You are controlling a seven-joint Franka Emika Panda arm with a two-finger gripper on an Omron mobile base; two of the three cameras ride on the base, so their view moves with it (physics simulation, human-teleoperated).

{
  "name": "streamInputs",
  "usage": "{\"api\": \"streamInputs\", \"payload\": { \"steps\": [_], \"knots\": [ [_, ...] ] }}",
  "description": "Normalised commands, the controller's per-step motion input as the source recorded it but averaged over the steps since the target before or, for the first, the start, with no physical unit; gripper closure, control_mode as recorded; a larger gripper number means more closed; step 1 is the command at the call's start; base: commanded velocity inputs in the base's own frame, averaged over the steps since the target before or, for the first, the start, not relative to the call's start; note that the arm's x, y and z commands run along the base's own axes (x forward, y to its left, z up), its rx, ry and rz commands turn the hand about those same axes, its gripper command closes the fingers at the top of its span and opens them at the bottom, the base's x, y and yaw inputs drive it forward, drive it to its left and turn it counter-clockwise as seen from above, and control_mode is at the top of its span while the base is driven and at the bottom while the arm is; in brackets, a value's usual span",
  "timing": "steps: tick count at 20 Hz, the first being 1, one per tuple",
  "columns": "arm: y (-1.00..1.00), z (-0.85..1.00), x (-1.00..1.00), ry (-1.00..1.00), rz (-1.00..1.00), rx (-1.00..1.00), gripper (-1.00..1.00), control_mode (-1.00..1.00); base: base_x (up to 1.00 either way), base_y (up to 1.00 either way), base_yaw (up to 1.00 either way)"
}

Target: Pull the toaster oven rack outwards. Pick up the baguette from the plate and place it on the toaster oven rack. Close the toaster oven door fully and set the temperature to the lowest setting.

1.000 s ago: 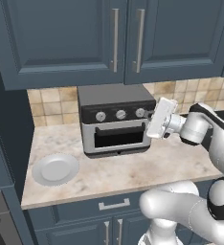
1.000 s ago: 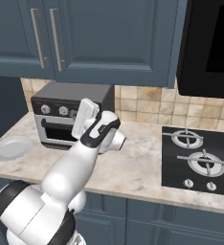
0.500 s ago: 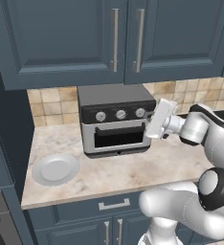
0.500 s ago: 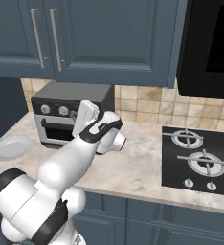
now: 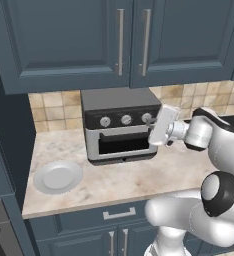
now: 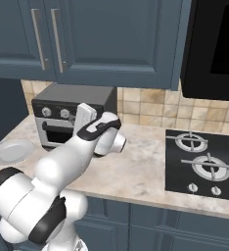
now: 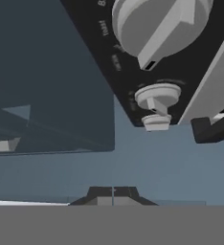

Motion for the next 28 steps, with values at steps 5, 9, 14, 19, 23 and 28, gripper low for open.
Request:
{"api": "streamInputs", "payload": {
  "steps": [5,9,14,19,23,28],
  "knots": [
    [0.13,-0.01,0.00,0.00,0.00,-0.03,1.00,-1.00,0.00,0.00,0.00],
    [0.15,-0.05,0.00,0.00,0.00,0.00,1.00,-1.00,0.00,0.00,0.00],
    [0.21,-0.12,0.00,0.00,-0.02,0.00,1.00,-1.00,0.00,0.00,0.00],
    [0.20,-0.10,0.00,0.00,-0.04,-0.01,1.00,-1.00,0.00,0.00,0.00],
    [0.06,0.00,0.03,0.01,-0.02,0.00,1.00,-1.00,0.00,0.00,0.00],
    [0.00,0.00,0.09,0.03,-0.02,0.00,1.00,-1.00,0.00,0.00,0.00]
  ]
}}
